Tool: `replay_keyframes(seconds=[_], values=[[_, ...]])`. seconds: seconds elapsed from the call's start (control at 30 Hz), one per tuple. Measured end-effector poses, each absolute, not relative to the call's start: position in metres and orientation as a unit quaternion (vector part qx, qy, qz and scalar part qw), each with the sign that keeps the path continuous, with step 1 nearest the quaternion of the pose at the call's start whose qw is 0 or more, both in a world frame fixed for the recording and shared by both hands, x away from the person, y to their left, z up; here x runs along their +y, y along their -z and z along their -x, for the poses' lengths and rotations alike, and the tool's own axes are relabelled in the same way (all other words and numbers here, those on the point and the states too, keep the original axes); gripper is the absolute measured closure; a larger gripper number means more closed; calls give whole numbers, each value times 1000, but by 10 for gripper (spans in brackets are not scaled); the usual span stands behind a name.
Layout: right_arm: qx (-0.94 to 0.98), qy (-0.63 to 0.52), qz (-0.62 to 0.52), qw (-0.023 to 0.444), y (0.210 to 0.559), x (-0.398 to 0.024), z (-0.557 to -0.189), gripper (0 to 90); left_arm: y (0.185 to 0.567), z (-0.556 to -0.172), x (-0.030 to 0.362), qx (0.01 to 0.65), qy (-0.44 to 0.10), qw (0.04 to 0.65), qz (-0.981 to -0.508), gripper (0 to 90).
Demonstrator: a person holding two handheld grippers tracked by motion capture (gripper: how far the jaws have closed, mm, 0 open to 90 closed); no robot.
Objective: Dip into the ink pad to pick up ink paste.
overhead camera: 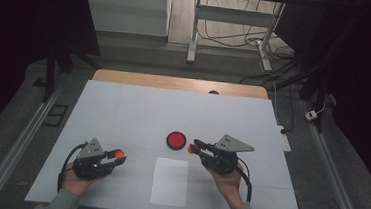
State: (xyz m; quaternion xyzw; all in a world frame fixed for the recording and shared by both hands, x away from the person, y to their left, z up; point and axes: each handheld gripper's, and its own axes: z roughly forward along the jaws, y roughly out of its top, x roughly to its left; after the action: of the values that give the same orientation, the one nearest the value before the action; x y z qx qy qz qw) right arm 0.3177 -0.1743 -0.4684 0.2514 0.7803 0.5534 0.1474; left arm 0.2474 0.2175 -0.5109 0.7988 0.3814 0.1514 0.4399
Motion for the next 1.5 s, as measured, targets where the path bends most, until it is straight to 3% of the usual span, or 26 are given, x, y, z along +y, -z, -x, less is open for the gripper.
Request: replay_keyframes(seconds=[1.5], values=[[786,-539,-266,147,479,-143,-361,723,514,-252,216,378,-145,437,-804,652]])
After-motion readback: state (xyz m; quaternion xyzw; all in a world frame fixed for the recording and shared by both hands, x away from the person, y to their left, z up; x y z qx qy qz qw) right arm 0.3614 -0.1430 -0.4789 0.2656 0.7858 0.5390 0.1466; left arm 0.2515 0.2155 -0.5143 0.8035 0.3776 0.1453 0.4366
